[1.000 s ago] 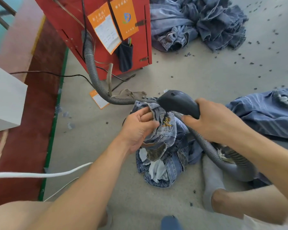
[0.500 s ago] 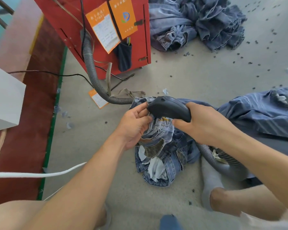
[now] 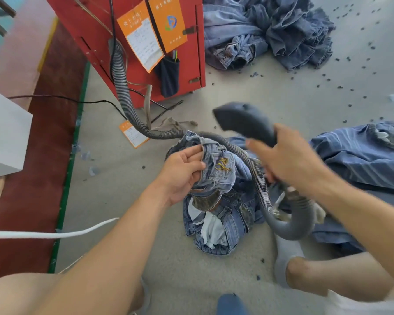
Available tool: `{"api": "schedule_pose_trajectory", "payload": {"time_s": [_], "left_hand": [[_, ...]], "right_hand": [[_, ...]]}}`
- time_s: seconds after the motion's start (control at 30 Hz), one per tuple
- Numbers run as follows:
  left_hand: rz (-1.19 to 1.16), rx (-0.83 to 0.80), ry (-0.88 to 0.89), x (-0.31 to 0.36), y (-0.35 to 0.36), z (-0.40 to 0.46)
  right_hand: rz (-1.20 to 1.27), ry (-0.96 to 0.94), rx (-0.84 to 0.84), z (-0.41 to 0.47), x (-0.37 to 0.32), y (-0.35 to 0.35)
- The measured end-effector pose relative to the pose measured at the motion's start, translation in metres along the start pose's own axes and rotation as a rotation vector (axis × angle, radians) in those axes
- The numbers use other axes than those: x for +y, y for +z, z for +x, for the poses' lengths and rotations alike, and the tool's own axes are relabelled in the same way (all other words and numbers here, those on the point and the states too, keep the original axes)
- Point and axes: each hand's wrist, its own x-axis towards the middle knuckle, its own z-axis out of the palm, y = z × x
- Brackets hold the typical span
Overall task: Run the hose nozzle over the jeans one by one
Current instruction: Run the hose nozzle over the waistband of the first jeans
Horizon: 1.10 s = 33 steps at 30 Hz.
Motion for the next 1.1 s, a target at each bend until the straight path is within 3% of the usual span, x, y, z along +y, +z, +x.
{"api": "schedule_pose_trajectory", "payload": {"time_s": [0.1, 0.3, 0.5, 0.63, 0.73, 0.87, 1.1], "left_hand": [[-0.029, 0.023, 0.009, 0.000, 0.000, -0.004], [-0.057, -0.015, -0.020, 0.003, 0.001, -0.006], [-0.076, -0.092, -0.042, -0.002, 0.004, -0.007], [-0.095, 0.070, -0.062, 0.001, -0.002, 0.000], [0.023, 0.178, -0.168, -0.006, -0.008, 0.001], [0.280, 0.165, -0.125, -0.008, -0.010, 0.001], [0.009, 0.189, -0.171, 0.006, -0.003, 0.004]], "right_hand": [[0.022, 0.037, 0.009, 0.013, -0.003, -0.044], [-0.331, -0.049, -0.292, -0.001, -0.001, -0.017], [-0.343, -0.029, -0.078, 0.014, -0.010, 0.000], [-0.242, -0.005, -0.058, 0.004, -0.010, -0.024], [-0.173, -0.025, -0.079, -0.004, -0.013, -0.031], [-0.292, -0.048, -0.155, -0.010, -0.009, -0.029], [-0.489, -0.102, -0.193, -0.024, 0.008, -0.023]]}}
